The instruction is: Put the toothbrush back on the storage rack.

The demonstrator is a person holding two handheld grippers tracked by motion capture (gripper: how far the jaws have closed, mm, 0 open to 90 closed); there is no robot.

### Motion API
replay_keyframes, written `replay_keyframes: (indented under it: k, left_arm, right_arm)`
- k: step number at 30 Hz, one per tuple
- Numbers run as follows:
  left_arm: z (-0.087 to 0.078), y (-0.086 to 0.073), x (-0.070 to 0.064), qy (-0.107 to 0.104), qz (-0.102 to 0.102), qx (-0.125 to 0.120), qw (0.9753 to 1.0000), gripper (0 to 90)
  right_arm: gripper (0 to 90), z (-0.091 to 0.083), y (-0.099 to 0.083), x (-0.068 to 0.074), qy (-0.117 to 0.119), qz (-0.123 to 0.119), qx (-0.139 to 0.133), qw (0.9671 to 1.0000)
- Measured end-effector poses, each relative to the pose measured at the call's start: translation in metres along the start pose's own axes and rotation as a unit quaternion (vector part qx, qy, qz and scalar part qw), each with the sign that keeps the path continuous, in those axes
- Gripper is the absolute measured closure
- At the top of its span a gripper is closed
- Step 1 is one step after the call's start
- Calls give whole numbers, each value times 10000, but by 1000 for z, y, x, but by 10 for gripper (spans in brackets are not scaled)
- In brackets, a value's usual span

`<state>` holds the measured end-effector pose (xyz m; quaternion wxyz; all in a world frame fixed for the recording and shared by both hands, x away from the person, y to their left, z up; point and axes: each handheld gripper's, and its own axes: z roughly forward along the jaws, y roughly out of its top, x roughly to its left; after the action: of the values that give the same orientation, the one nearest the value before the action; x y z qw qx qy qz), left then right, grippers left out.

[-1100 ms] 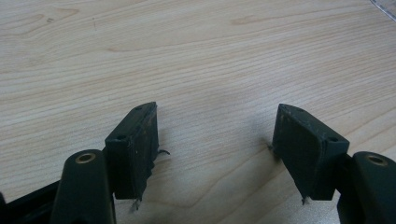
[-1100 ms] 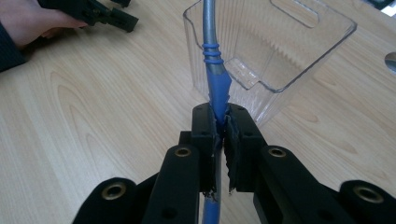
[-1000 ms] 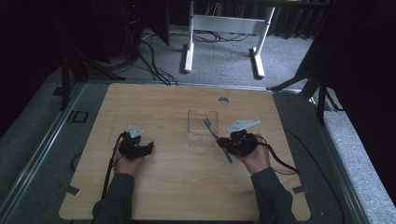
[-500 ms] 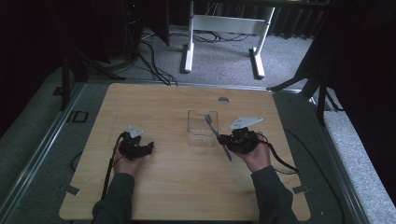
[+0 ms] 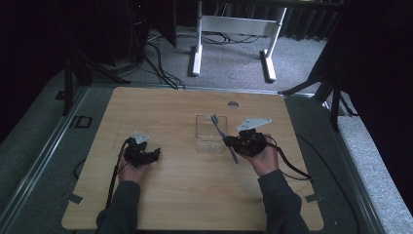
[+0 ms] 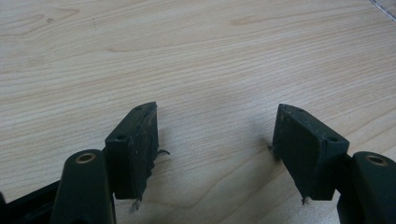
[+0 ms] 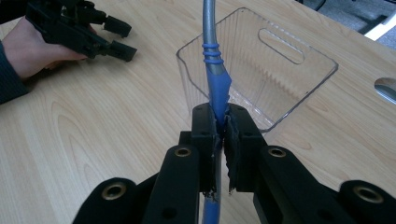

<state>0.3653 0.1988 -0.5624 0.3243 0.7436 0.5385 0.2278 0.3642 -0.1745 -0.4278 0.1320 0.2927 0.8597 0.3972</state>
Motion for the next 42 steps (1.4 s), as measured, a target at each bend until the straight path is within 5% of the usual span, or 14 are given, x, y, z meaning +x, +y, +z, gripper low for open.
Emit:
replay_keyframes:
  k: [42]
  left_arm:
    - [0,0,0,0,0,1,10000,318]
  right_arm:
    - [825,3,10,-15,-180,424,-618,9970]
